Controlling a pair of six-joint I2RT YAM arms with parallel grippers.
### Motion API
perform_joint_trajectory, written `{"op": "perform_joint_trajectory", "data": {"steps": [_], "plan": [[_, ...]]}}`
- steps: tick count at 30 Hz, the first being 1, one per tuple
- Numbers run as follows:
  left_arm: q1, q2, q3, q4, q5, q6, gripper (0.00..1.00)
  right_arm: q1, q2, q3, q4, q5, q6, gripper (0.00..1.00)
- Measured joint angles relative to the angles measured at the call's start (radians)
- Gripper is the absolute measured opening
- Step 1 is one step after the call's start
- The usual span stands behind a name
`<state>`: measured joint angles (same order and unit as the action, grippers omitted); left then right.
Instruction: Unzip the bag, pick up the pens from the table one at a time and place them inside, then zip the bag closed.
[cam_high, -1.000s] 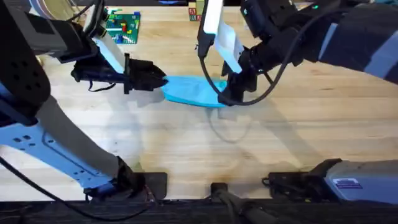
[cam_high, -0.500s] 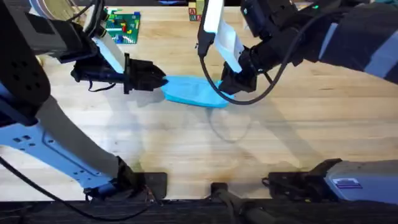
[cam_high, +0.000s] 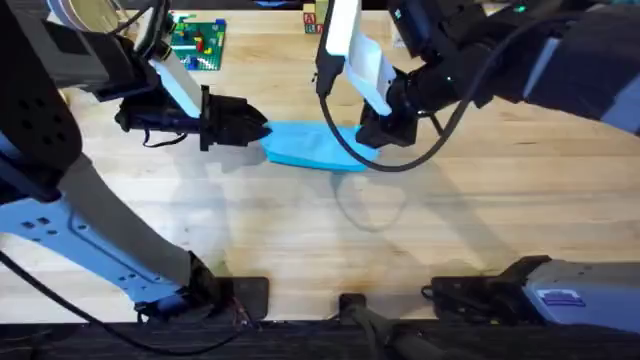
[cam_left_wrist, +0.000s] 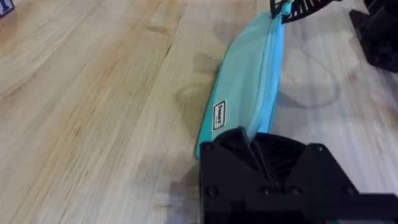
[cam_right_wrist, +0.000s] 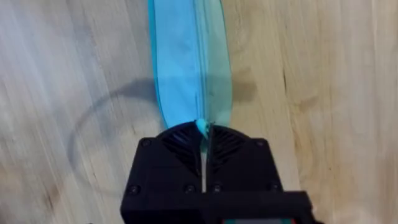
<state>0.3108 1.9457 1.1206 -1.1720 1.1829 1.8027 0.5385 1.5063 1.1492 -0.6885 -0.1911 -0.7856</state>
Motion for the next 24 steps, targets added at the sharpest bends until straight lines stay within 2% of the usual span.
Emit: {"op": "perform_joint_trajectory", "data": {"steps": [14, 21, 24], "plan": [[-0.046, 0.000, -0.008, -0.019, 0.031, 0.000, 0.042, 0.022, -0.034, 0.026, -0.196, 0.112, -0.020, 0.032], [-0.052, 0.000, -0.008, -0.023, 0.036, 0.000, 0.042, 0.022, -0.034, 0.037, -0.254, 0.128, -0.041, 0.032], [-0.042, 0.000, -0.009, -0.006, 0.022, 0.000, 0.042, 0.010, -0.041, 0.035, -0.360, 0.214, -0.058, 0.031]]}}
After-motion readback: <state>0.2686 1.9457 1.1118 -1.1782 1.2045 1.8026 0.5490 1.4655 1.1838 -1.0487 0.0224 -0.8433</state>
